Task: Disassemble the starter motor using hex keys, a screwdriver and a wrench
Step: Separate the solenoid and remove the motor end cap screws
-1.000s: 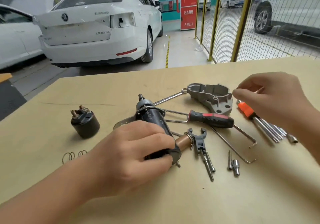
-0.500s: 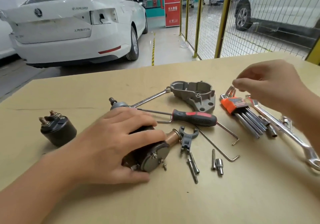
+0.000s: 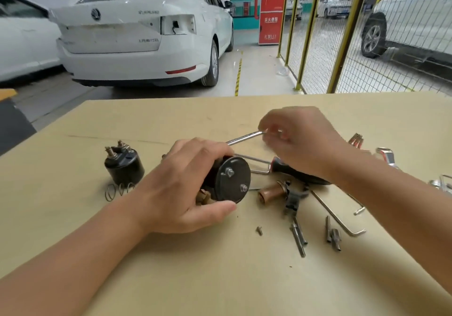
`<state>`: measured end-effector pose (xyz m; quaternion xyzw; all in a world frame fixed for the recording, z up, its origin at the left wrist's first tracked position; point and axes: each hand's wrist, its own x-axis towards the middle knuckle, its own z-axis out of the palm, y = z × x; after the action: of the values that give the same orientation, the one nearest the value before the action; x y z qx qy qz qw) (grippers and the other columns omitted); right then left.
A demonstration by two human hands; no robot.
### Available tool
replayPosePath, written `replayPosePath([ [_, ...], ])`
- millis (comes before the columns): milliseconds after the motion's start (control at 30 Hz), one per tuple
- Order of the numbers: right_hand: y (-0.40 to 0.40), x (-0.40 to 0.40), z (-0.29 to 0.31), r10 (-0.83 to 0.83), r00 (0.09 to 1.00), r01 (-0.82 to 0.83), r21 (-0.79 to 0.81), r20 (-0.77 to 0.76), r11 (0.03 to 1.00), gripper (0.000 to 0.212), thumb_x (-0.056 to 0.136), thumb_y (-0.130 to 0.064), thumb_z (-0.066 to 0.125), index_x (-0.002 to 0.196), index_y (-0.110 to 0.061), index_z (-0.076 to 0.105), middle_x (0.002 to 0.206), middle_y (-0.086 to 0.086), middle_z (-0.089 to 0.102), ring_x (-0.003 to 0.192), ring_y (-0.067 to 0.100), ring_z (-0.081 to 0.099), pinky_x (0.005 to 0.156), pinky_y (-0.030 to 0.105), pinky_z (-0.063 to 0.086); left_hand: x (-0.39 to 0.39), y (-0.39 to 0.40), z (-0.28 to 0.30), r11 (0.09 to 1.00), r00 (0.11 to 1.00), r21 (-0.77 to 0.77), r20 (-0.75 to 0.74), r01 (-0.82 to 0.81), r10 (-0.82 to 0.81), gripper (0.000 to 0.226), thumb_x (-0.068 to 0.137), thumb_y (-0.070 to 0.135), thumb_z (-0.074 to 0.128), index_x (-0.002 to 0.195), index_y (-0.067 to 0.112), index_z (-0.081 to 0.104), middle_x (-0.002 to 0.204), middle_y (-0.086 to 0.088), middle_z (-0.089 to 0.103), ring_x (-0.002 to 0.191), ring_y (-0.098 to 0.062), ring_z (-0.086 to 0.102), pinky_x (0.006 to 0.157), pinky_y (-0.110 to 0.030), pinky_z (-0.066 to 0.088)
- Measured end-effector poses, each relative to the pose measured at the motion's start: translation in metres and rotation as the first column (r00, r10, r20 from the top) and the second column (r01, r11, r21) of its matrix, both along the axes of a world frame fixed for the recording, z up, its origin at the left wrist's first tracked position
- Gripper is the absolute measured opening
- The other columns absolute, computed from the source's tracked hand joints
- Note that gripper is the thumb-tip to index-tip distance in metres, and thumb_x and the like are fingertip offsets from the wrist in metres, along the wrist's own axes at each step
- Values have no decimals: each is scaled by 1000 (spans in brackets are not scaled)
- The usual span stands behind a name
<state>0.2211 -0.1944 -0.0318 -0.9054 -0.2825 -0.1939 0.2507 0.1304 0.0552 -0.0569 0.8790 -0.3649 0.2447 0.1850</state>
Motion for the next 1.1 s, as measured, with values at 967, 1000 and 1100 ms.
replayPosePath([
  [967, 77, 61, 31, 143, 951, -94, 184, -275, 978, 13, 102, -5, 52, 104, -17, 45, 86, 8, 58, 63, 26, 61, 52, 40, 57, 2, 4, -3, 996, 999, -84, -44, -32, 29, 63, 82, 51, 64, 128, 8, 63, 119, -1, 65, 110, -23, 61, 96, -53, 45],
  [1000, 70, 47, 38, 212, 922, -94, 344, -323, 934, 17, 102, -3, 52, 110, -17, 47, 86, 10, 57, 57, 24, 62, 49, 40, 58, 1, 4, -3, 995, 999, -93, -44, -31, 27, 62, 81, 50, 64, 127, 8, 64, 117, 0, 66, 109, -23, 62, 95, -53, 45],
  [1100, 43, -3, 40, 461, 755, -45, 666, -465, 745, 32, 99, 2, 55, 119, -23, 55, 82, 12, 56, 49, 19, 47, 42, 31, 44, 0, 0, -4, 991, 1000, -131, -23, -15, 13, 58, 76, 48, 64, 119, 9, 69, 110, 2, 69, 103, -21, 65, 91, -53, 45],
])
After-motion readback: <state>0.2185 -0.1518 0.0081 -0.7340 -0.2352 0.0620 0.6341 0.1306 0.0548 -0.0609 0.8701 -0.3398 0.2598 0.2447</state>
